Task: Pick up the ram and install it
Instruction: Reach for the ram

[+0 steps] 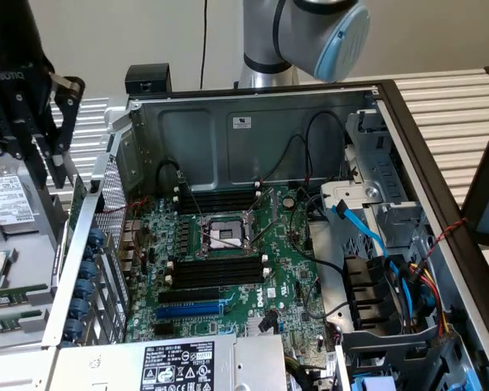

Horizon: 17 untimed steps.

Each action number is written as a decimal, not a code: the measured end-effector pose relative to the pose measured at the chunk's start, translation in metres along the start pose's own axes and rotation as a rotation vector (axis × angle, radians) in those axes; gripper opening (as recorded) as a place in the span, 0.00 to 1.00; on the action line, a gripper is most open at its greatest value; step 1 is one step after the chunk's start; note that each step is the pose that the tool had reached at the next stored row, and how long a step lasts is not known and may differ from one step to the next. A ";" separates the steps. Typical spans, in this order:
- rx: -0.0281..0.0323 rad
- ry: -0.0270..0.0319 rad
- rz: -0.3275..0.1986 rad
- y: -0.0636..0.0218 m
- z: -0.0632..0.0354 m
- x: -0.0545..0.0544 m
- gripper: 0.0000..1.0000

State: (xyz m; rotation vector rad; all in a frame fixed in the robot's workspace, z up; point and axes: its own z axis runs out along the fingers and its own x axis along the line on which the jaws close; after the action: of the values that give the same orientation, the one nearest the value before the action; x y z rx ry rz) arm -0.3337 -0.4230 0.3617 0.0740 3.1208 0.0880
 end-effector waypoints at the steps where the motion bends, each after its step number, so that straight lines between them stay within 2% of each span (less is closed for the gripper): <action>1: 0.0000 0.0001 0.000 -0.0002 0.0003 0.005 0.31; 17: 0.0000 0.0002 -0.001 -0.0040 0.0049 0.078 0.31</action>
State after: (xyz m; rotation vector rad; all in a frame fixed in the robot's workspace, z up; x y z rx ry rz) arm -0.4113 -0.4230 0.3552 0.0721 3.1210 0.0880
